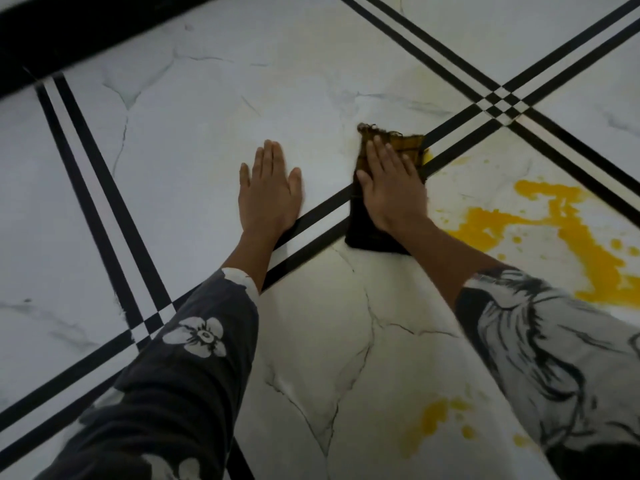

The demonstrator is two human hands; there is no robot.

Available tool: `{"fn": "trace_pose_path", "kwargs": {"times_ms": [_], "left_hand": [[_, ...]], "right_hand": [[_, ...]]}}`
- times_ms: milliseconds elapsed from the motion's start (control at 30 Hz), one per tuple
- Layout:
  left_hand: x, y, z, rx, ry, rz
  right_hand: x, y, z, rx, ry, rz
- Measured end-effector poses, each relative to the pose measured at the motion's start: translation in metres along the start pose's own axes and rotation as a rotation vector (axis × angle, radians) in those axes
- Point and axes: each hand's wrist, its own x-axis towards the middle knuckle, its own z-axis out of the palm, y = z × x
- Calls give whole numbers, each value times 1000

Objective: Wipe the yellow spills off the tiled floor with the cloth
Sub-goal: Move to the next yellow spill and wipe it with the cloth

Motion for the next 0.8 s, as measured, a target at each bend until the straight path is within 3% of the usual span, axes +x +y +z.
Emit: {"fn": "trace_pose_path", "kwargs": {"times_ms": [167,333,467,667,800], "left_hand": [[11,29,-1,-47,-39,-142],[29,61,11,-1,-12,59],[25,58,15,17,2,63],[24,61,13,45,-16,63],[25,58,14,25,-4,76]], "right_hand": [[-34,-25,8,-23,-15,-10],[6,7,2,-51,41,-68],[5,48,-8,-33,60,119],[2,21,-1,-22,19,-55],[38,58,-11,-28,17,28]]}}
